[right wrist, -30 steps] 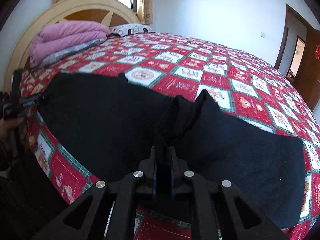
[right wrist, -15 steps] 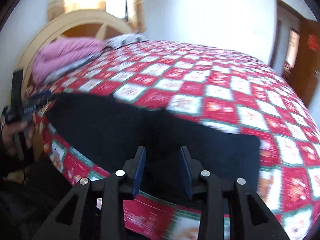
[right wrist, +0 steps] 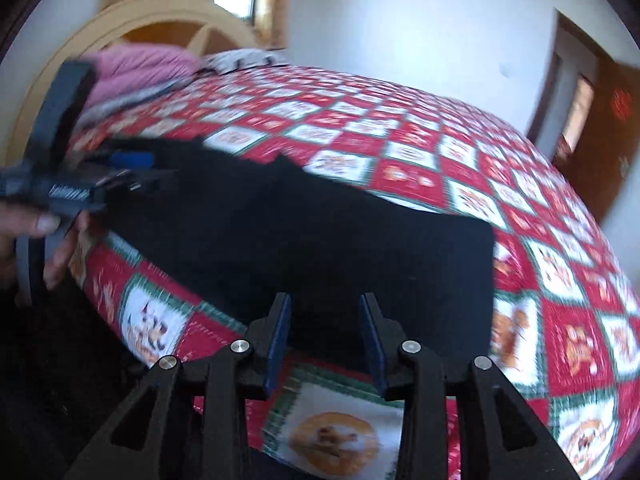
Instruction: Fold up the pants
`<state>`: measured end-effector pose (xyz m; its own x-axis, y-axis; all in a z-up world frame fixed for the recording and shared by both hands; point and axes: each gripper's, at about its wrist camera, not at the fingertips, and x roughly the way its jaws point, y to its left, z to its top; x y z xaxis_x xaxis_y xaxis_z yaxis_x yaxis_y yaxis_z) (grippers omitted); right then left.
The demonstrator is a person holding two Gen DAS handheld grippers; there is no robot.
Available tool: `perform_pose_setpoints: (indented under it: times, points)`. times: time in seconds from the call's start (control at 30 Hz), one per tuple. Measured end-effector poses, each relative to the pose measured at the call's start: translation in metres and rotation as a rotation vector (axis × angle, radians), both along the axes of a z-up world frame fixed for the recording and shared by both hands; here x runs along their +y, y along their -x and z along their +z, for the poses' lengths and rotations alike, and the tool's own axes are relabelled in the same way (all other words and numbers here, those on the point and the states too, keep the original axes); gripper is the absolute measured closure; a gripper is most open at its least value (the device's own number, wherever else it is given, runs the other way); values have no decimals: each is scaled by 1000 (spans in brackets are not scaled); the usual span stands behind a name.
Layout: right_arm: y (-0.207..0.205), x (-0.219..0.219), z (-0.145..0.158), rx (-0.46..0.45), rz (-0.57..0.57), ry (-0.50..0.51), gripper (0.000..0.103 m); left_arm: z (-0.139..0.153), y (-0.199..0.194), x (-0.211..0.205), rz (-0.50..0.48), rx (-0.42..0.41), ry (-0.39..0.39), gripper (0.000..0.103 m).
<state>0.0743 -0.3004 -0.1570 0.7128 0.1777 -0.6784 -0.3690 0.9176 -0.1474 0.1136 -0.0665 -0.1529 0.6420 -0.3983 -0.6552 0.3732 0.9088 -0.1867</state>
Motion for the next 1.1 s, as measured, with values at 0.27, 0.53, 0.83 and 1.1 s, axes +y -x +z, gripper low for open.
perform_pose_setpoints:
  times: [0.27,0.53,0.83,1.1]
  points:
    - [-14,27,-24,2,28,106,80,-6,2,-6,-9,27,16,0]
    - [-2,23,-16,0,34,79,102,-8,3,-4,-8,42,35,0]
    - [-5,25,-35,64,41,70,101,-3,7,-19,-53,19,24,0]
    - [-1,-41,16,8,-123,-162,100,-2,-10,-61,-57,-56,-164,0]
